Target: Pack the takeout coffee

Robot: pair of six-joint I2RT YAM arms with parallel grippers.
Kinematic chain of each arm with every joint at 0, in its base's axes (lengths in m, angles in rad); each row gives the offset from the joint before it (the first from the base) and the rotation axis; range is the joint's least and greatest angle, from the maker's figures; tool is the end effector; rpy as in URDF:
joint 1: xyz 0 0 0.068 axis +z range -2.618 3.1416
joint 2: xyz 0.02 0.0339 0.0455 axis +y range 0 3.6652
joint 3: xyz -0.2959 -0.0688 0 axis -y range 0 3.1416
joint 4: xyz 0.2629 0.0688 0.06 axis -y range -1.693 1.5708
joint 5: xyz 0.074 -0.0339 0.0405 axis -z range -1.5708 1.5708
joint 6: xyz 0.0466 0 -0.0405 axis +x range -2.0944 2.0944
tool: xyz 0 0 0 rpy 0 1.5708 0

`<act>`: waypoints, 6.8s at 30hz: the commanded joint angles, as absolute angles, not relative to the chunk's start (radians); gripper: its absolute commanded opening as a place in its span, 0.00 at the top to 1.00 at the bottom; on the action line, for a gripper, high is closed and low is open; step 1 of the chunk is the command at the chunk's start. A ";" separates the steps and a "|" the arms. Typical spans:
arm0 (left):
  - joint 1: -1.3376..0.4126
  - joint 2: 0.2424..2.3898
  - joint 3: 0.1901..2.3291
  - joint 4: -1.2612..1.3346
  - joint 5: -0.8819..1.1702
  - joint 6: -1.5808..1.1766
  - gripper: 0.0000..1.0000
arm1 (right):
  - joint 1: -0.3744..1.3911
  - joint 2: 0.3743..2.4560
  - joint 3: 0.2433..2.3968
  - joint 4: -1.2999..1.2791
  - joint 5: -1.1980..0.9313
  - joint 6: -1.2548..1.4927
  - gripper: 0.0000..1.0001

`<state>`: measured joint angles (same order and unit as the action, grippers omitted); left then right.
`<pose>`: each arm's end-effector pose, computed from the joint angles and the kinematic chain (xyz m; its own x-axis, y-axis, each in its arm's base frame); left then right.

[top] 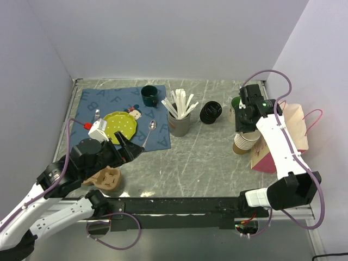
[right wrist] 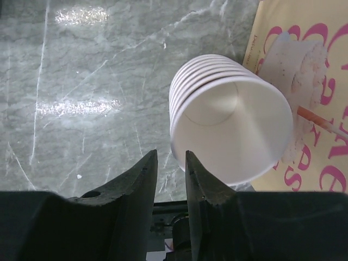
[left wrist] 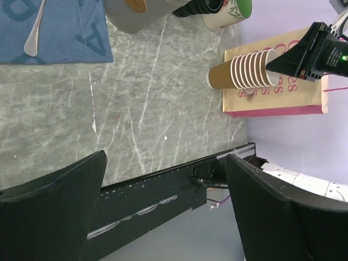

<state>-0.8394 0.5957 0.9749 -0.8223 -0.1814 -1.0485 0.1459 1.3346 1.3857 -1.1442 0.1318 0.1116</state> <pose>0.0766 -0.0728 0.3812 -0.6829 -0.5153 -0.5177 0.0627 0.6648 -0.7444 0.2636 0.0325 0.3678 -0.8826 -0.0181 -0.4699 0.0140 0.9978 -0.0648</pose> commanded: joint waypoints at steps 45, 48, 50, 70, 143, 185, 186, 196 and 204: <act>-0.842 0.660 1.051 -0.870 -0.370 -0.944 0.03 | 0.187 1.376 1.827 -1.339 0.433 0.121 1.00; -0.842 0.670 1.071 -0.874 -0.399 -0.942 0.03 | 0.244 1.411 1.945 -1.405 0.469 0.135 1.00; -0.842 0.681 1.078 -0.885 -0.420 -0.949 0.03 | 0.288 1.434 2.008 -1.440 0.488 0.144 1.00; -0.842 0.707 1.037 -0.957 -0.462 -1.048 0.03 | 1.023 1.425 1.333 -1.007 0.354 0.695 1.00; -0.842 0.856 1.209 -0.865 -0.172 -1.012 0.03 | 0.092 1.971 1.856 -0.859 -0.063 0.204 0.51; -0.842 0.894 1.243 -0.858 -0.195 -0.951 0.03 | 0.086 2.028 1.911 -0.923 -0.087 0.132 0.69; -0.842 0.894 1.241 -0.856 -0.193 -0.951 0.03 | 0.087 2.029 1.914 -0.928 -0.089 0.132 0.71; -0.842 0.884 1.235 -0.856 -0.206 -0.965 0.03 | 0.086 2.025 1.985 -0.971 -0.074 0.137 0.78; -0.842 0.890 1.262 -0.873 -0.259 -0.943 0.03 | 0.087 2.010 2.054 -1.028 -0.071 0.146 0.78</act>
